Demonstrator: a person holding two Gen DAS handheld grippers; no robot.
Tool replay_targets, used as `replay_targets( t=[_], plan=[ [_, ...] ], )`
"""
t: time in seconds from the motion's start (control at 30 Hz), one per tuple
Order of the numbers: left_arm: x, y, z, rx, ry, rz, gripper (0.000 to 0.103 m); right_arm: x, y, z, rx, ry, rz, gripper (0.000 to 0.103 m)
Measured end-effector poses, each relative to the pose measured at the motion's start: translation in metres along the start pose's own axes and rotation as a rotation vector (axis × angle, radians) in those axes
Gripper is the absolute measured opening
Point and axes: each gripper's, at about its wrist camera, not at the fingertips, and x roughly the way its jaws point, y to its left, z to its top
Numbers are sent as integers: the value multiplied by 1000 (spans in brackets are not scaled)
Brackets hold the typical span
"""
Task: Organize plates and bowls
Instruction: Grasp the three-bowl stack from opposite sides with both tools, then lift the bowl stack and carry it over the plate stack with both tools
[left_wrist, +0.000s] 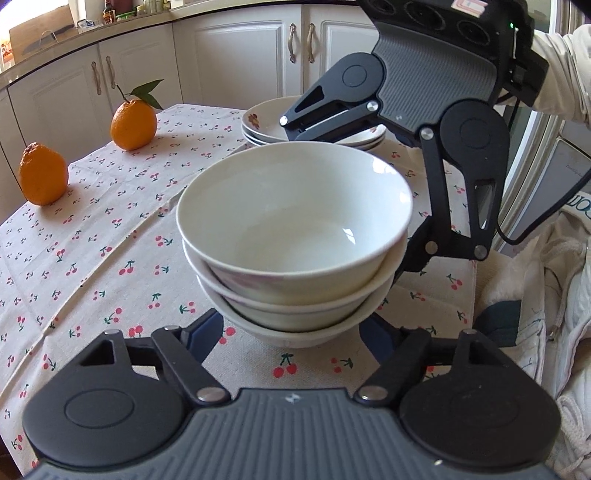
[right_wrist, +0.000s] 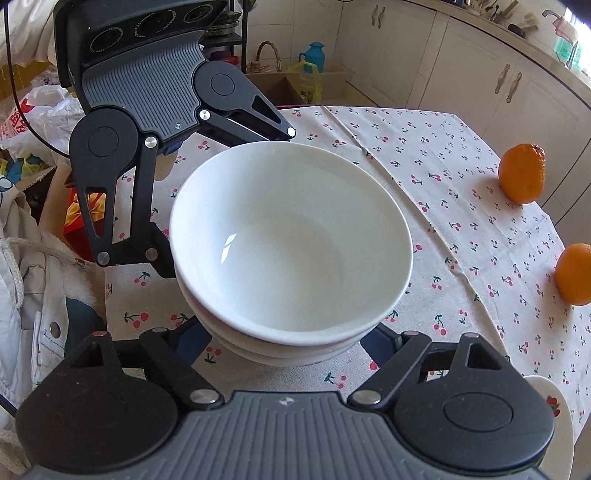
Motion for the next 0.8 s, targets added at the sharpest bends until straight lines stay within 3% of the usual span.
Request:
replay_targets(
  t=[0.8],
  plan=[
    [2, 0, 2, 8, 6, -13, 79, 6, -8, 2, 35, -1, 45, 88]
  ],
)
